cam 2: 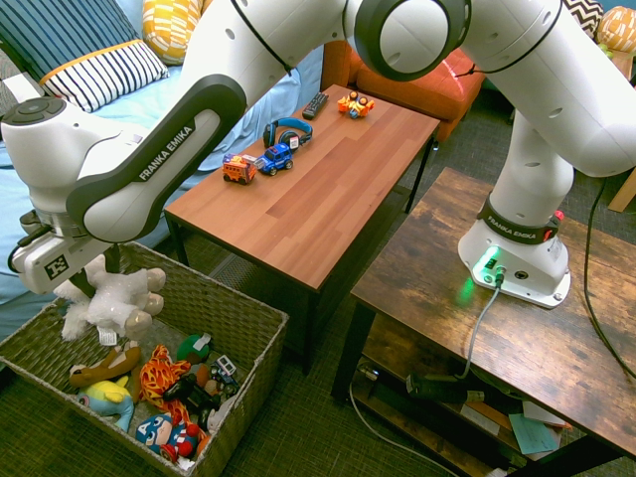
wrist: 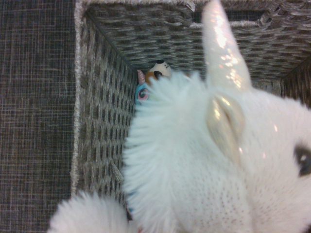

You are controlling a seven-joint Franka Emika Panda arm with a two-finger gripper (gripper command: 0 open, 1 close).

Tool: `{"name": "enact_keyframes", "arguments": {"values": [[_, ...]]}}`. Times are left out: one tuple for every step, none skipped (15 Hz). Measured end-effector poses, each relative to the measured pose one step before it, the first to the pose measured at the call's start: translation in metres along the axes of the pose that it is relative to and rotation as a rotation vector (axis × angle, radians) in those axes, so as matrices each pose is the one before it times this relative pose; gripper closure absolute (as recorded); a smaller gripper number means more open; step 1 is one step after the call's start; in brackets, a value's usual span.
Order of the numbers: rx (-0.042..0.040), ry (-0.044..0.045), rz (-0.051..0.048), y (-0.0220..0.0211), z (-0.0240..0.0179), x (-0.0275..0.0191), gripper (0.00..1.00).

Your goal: Put the stuffed toy in the basket

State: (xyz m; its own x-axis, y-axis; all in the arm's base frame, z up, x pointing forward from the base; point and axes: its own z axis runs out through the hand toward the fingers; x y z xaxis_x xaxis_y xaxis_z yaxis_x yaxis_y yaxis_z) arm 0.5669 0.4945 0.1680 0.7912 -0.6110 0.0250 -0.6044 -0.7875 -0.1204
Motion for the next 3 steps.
{"name": "enact_keyframes", "arguments": {"values": [[-0.00179,0.00149,0.00481,0.00088,0.00096,0.00259,0.0],[-0.00087,0.00239,0.00364,0.00066,0.00024,0.00284,0.0],[0.00045,0.00049,0.00281,0.00029,-0.00038,0.0021,0.0]]}}
